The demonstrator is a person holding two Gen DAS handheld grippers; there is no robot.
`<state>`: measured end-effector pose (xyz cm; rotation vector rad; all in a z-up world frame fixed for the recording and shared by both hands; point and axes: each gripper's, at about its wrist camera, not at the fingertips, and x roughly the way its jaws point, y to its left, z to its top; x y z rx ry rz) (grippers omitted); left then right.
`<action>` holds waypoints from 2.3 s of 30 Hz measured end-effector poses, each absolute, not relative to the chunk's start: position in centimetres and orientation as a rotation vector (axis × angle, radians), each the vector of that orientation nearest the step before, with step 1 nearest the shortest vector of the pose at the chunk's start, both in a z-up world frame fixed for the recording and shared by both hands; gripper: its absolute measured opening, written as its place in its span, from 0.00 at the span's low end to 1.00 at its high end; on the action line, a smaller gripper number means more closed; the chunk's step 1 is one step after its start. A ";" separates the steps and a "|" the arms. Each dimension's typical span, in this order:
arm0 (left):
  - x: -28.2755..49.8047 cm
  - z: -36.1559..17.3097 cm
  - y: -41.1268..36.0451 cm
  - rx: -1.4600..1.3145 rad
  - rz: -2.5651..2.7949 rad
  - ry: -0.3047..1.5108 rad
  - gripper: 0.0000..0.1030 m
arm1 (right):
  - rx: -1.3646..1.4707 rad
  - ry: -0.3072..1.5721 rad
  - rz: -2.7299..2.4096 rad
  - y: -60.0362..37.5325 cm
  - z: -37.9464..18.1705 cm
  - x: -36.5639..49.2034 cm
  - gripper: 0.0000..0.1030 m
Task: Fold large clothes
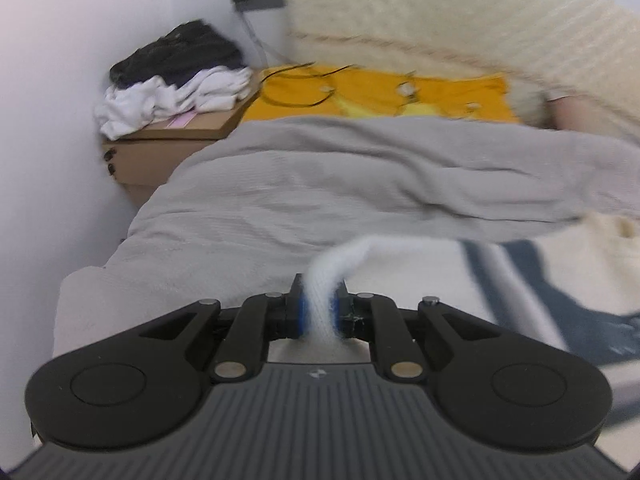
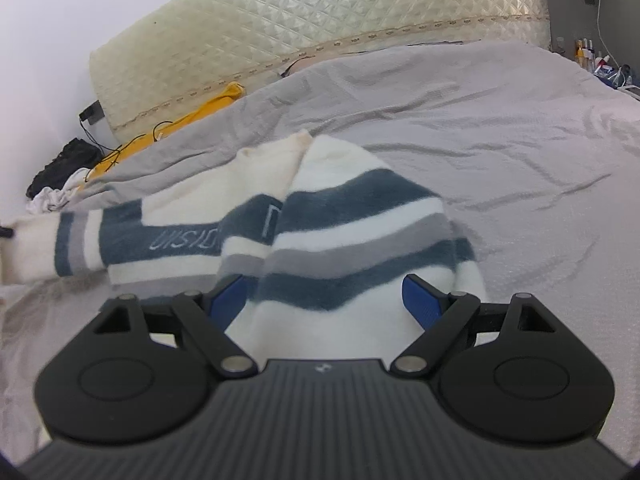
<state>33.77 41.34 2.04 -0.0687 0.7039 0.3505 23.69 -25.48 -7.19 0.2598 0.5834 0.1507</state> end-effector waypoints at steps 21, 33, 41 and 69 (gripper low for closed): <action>31.5 -4.3 45.1 -0.197 0.280 0.707 0.59 | 0.130 0.600 0.141 -20.9 -8.3 25.8 0.84; 26.4 -10.3 36.4 0.013 0.204 0.843 0.62 | 0.111 0.547 0.163 -20.9 -6.6 23.3 0.84; 26.3 -12.4 34.0 0.250 0.280 0.861 0.28 | 0.128 0.570 0.154 -21.1 -7.1 23.9 0.84; 22.0 -1.1 31.5 -0.177 0.418 0.753 0.53 | 0.061 0.717 0.232 -21.8 -7.7 19.1 0.83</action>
